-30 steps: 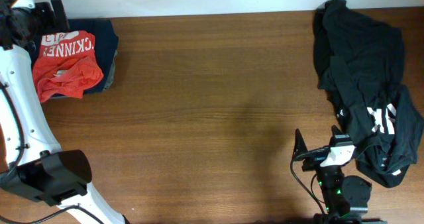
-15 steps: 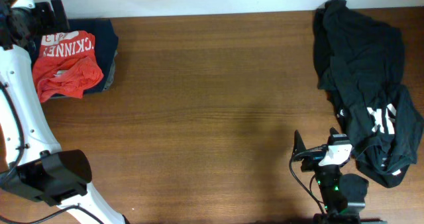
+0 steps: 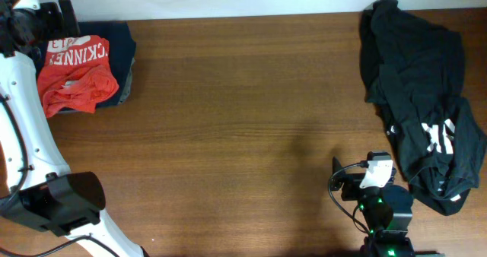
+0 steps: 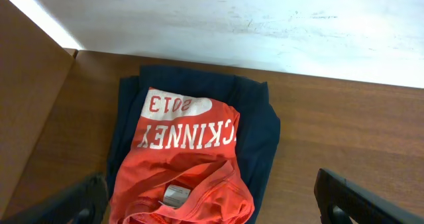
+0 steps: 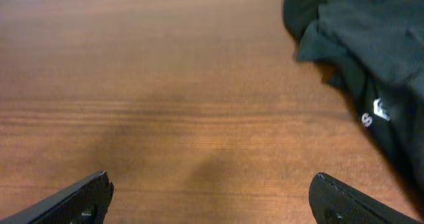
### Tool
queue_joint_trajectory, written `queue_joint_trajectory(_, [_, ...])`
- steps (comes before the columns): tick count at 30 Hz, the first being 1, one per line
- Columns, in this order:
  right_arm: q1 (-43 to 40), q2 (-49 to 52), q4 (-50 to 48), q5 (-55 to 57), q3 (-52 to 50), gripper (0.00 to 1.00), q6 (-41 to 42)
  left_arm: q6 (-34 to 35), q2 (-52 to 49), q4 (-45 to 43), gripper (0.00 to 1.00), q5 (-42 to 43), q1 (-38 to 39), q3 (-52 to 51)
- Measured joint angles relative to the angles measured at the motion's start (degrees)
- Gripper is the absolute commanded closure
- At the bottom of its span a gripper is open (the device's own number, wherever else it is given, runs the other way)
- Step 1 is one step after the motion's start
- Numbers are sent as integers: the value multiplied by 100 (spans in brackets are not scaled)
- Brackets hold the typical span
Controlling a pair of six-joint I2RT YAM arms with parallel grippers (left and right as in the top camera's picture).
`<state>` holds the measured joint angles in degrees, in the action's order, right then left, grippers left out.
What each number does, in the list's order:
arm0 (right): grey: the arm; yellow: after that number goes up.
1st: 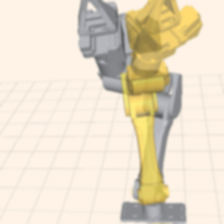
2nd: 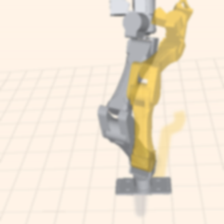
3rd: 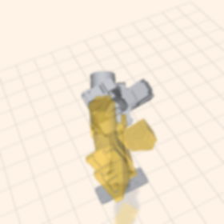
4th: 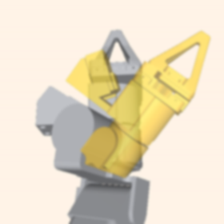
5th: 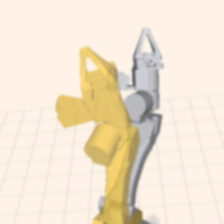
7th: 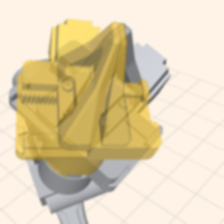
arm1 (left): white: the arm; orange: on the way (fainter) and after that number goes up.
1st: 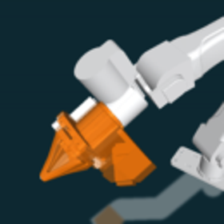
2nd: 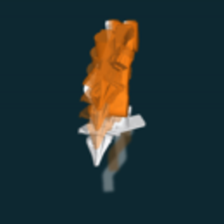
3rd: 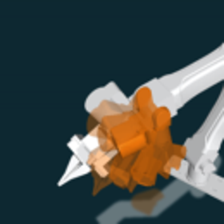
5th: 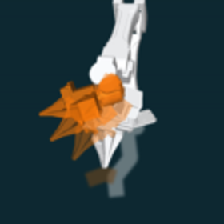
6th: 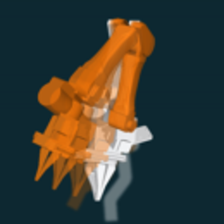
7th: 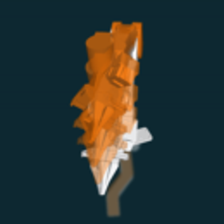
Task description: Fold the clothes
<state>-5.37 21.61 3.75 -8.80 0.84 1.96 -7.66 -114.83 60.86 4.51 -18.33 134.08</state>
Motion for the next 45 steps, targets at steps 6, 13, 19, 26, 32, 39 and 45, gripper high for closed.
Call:
queue_joint_trajectory(6, [0,398,0,0,0,1,4,0,0,0,1,0,0,0])
queue_joint_trajectory(13, [0,546,0,0,0,1,4,0,0,0,1,0,0,0])
queue_joint_trajectory(19, [0,546,0,0,0,1,0,0,0,0,1,0,0,0])
queue_joint_trajectory(26, [0,-396,-4,2,0,1,0,0,0,-2,1,0,0,0])
queue_joint_trajectory(32, [0,-1226,-4,7,0,1,2,0,0,0,1,0,0,0])
queue_joint_trajectory(39, [0,-2096,-24,22,-4,1,0,0,0,-2,1,0,0,0])
queue_joint_trajectory(45, [0,-2096,-22,22,-4,1,0,0,0,0,1,0,0,0])
